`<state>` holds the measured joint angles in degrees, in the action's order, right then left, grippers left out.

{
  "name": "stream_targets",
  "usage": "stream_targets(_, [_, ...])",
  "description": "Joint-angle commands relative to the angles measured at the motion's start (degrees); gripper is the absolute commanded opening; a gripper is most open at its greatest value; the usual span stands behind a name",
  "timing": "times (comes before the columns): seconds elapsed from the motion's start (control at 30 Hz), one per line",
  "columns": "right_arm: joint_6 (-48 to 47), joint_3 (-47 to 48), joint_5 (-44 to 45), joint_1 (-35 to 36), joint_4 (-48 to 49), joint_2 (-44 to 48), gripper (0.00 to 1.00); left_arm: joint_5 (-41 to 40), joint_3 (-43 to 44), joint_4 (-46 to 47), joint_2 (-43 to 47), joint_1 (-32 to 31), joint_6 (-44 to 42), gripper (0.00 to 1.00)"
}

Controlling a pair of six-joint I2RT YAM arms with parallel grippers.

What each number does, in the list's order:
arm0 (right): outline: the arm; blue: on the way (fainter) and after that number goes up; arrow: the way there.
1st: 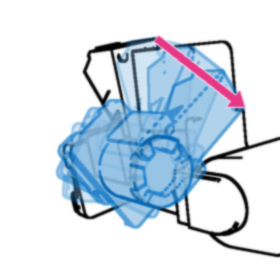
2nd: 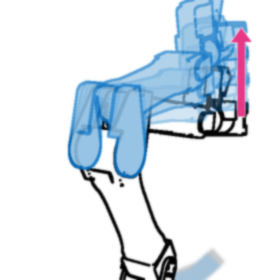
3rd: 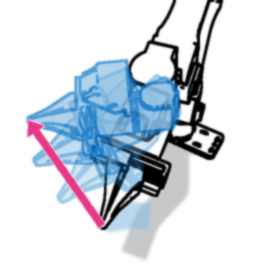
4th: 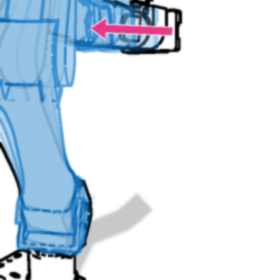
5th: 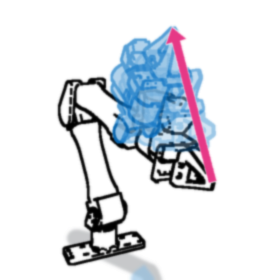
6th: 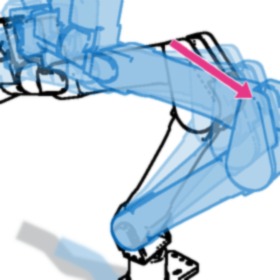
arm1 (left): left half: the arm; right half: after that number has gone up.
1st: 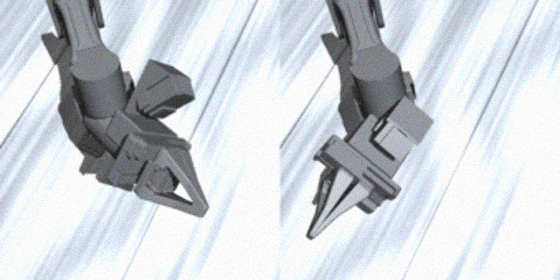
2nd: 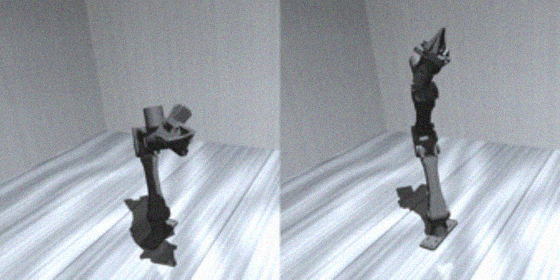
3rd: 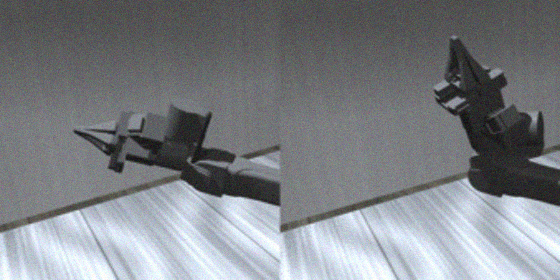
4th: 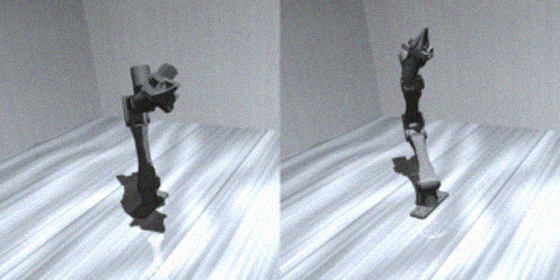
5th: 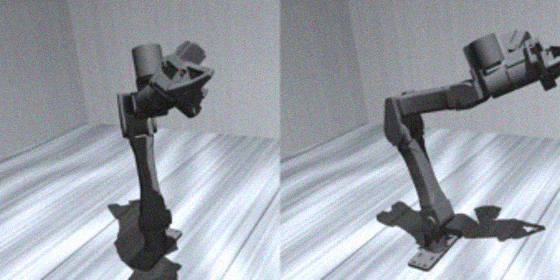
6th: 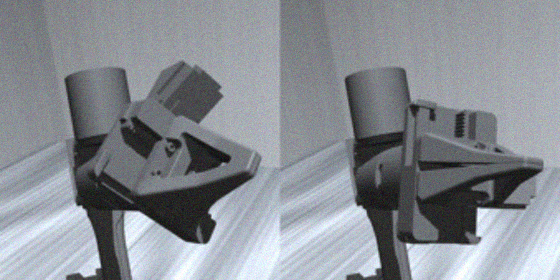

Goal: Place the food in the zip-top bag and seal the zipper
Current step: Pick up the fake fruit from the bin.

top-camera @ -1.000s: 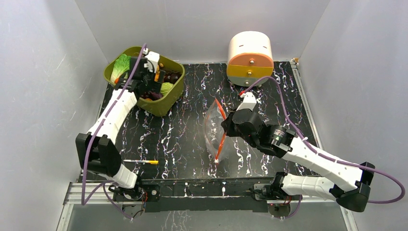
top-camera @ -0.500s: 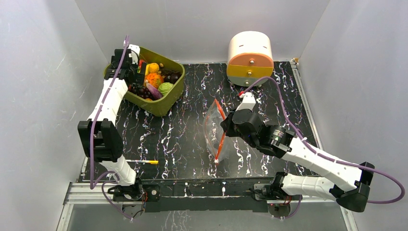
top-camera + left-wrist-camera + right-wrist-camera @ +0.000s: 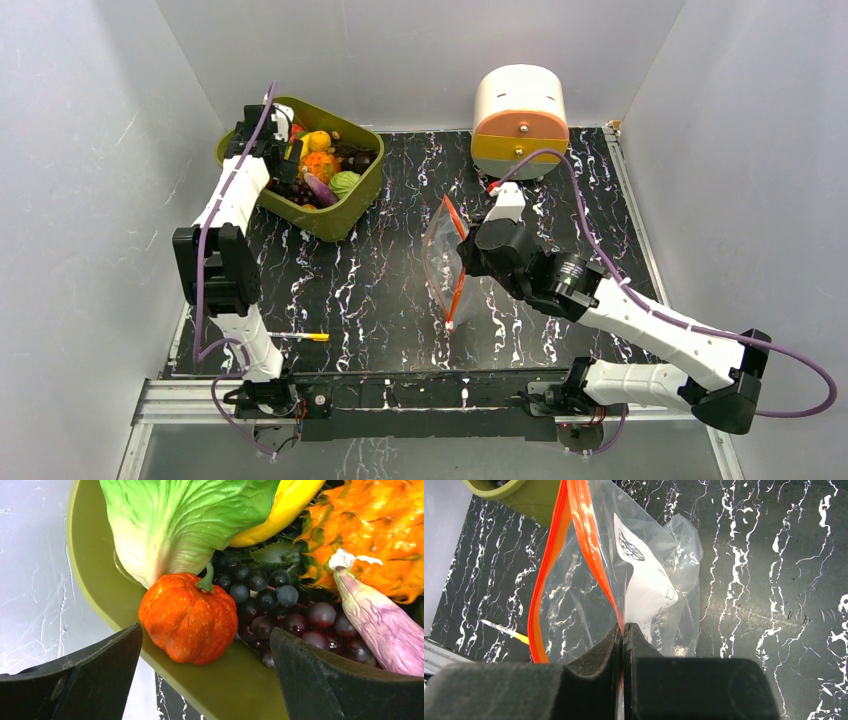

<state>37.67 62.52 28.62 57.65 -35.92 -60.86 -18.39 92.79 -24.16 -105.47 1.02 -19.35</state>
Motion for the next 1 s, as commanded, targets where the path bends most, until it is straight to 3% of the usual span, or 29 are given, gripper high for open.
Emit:
stream_targets(0.0, [-1.7,3.1,1.9,-0.2,2.7,-0.3,0.00,-3.3,4.1,-1.2,-0.9,0.5,-1.6,0.98])
stream_targets(0.37, [-2.9,2.6,3.5,-0.2,3.7,-0.7,0.00,-7.9,3.4,-0.3,-3.3,0.6,-4.2,0.98])
stream_targets(0.73, [-3.3,2.2,5.2,-0.3,3.6,0.5,0.00,-7.1,4.2,0.5,-6.0,0.6,-4.8,0.96])
stream_targets(0.97, [-3.4,2.0,5.7,-0.3,3.4,1.1,0.00,-3.4,6.4,-3.0,-6.6,0.6,-3.0,0.77])
